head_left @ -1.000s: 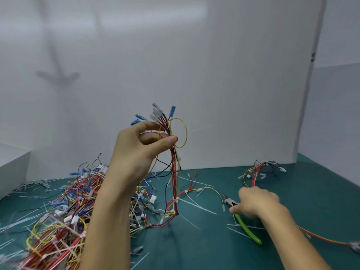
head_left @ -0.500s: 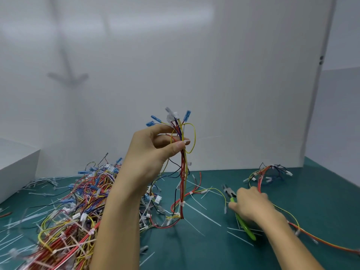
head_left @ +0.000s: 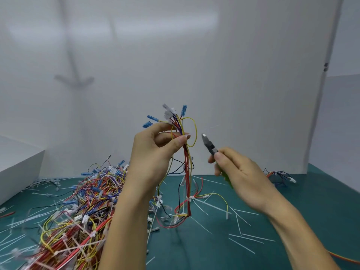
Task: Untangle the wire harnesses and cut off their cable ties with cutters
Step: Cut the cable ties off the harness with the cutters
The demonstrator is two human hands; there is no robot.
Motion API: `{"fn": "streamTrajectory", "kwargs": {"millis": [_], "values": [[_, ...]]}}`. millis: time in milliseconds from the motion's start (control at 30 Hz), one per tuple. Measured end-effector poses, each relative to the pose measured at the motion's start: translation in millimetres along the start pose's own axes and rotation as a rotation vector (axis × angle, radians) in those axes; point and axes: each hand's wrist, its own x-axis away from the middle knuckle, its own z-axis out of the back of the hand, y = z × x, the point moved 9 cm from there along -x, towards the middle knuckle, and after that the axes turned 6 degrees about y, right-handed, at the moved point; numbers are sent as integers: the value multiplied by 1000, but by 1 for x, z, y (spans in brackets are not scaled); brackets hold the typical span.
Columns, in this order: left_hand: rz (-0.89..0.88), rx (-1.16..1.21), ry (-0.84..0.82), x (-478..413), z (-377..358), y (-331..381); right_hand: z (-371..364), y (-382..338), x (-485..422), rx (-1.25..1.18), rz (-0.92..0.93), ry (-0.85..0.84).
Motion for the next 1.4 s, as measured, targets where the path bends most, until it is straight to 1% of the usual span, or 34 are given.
{"fn": "streamTrajectory", "kwargs": {"millis": [67,100,567,733,1100,1400], "values": [[-7,2,9,1,-1,1,-1,-15,3,88,92,13],[-11,-2,9,1,-1,2,-1,-19,4,117,107,18],[-68,-53,-2,2,-10,6,1,-29,8,206,133,63],[-87,-66,-2,3,-11,7,1,-32,8,190,143,62],[-92,-75,-29,2,-14,4,0,-31,10,111,97,28],[-38,-50,-57,0,-14,-9,-6,-24,11,86,20,-9]]}}
